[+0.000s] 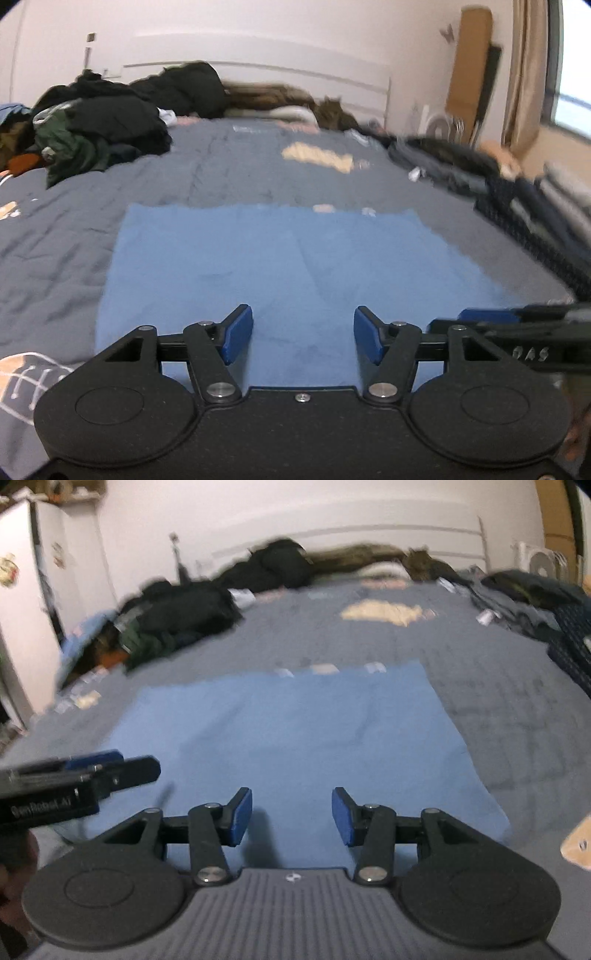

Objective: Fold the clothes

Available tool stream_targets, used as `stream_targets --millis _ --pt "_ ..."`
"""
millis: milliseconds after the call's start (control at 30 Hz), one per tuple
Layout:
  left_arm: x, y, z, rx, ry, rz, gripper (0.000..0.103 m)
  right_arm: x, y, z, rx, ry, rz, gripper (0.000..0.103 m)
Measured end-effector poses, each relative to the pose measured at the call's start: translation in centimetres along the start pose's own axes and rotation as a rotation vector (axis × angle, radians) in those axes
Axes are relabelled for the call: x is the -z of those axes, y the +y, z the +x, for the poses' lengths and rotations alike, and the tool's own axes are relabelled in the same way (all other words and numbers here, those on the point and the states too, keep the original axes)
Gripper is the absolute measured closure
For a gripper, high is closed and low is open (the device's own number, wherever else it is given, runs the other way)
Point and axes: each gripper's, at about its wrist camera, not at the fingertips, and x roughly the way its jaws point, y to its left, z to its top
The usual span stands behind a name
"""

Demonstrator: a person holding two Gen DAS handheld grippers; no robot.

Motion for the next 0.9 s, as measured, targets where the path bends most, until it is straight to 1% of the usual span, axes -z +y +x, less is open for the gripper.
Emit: stream_targets --millis 67,167,200,233,267,333,433,467,533,633,700,733,800,833,900 --pt "0.8 0.7 0.8 -0.052 0.019 0.030 0.041 0.1 -1.2 0.3 0.068 0.011 0.020 0.056" --pt "1.5 2.6 0.6 -0.151 0.024 0.014 0.041 0.2 -3.1 0.5 0.168 0.018 0.054 0.056" --pt "1.5 3.3 0.5 -0.203 0.024 0.012 0.041 0.2 -3.8 0.4 0.196 0.019 0.062 0.057" --pt "1.4 3.9 0.5 -0.243 0.024 0.012 0.041 0.2 -4.4 0.4 0.211 0.020 0.066 0.057" --pt "1.0 4.8 0.6 -0.266 0.021 -0.001 0.044 0.1 -4.7 0.4 0.218 0.017 0.067 0.057" --pt "0.3 6.2 0.0 -0.267 -0.002 -0.061 0.047 -0.1 -5.0 0.3 0.253 0.011 0.071 0.057" --pt "-1.5 6.0 -1.1 -0.205 -0.062 -0.087 0.046 -0.6 -4.8 -0.5 0.251 -0.004 0.087 0.057" --pt "-2.1 5.4 -1.3 -0.173 -0.079 -0.081 0.045 -0.8 -4.8 -0.9 0.243 -0.021 0.093 0.057" --pt "-3.0 3.7 -0.7 -0.114 -0.080 -0.051 0.045 -1.3 -4.3 -1.9 0.184 -0.075 0.105 0.056" --pt "-3.3 1.4 1.3 -0.059 -0.043 -0.024 0.045 -1.2 -2.6 -1.8 0.083 -0.091 0.068 0.056" --pt "-2.9 0.6 3.3 -0.053 0.009 -0.027 0.045 -0.9 -1.4 -1.3 0.026 -0.083 0.031 0.056" --pt "-2.7 0.4 4.2 -0.068 0.032 -0.015 0.045 -0.5 -1.2 -0.8 0.030 -0.061 0.008 0.056" --pt "-1.9 0.8 5.2 -0.112 0.052 0.007 0.043 0.3 -1.1 0.4 0.060 -0.010 -0.034 0.056" --pt "-1.7 1.4 5.3 -0.120 0.055 -0.002 0.043 0.5 -1.4 0.7 0.082 0.006 -0.041 0.056" --pt "-1.6 2.6 4.8 -0.182 0.050 -0.016 0.043 0.7 -2.9 1.0 0.131 0.016 -0.020 0.056"
